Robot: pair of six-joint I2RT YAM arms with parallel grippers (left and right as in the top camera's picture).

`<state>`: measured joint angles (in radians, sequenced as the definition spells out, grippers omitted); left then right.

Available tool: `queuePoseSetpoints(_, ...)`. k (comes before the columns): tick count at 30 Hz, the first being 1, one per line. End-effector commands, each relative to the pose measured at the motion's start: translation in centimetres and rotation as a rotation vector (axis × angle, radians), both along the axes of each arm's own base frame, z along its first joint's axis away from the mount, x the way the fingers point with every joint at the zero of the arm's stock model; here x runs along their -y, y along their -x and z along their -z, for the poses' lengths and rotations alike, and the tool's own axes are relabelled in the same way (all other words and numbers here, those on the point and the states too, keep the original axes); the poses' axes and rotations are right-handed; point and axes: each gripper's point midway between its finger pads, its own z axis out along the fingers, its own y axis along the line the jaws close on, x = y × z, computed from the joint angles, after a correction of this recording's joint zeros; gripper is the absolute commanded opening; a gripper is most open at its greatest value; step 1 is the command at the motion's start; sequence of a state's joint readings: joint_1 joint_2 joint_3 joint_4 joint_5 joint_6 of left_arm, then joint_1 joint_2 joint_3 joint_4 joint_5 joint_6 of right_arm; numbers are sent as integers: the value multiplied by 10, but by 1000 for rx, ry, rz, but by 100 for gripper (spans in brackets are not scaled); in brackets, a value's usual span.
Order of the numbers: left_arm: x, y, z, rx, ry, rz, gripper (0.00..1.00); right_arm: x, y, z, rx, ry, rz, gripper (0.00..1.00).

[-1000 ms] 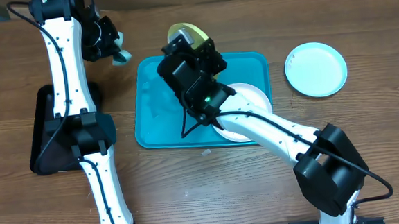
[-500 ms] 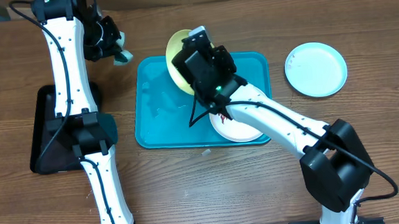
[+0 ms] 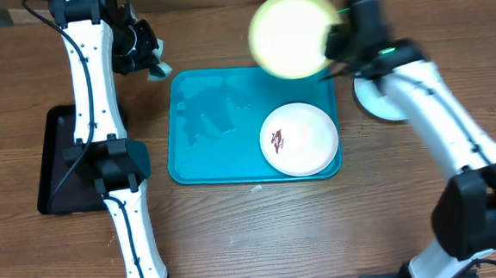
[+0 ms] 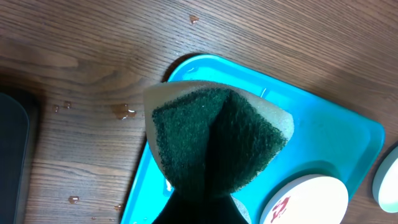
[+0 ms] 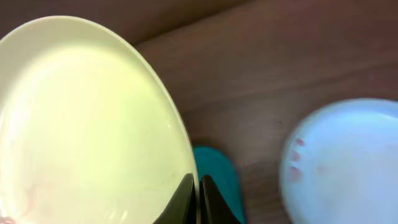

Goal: Clean dirty plates on tray and stack at the side
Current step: 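Carry the yellow plate right and set it on the light-blue plate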

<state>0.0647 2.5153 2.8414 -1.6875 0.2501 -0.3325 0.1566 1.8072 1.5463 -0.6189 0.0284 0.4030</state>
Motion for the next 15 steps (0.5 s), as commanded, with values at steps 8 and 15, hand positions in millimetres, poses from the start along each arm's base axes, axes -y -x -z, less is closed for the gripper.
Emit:
queuePoseSetpoints(8,1,0,-10,31,-43,27,4,164,44,33,-178,-103,357,4)
queuePoseSetpoints(15,4,0,-10,31,-46,34,4,199,64,76,-206,-114,443,4)
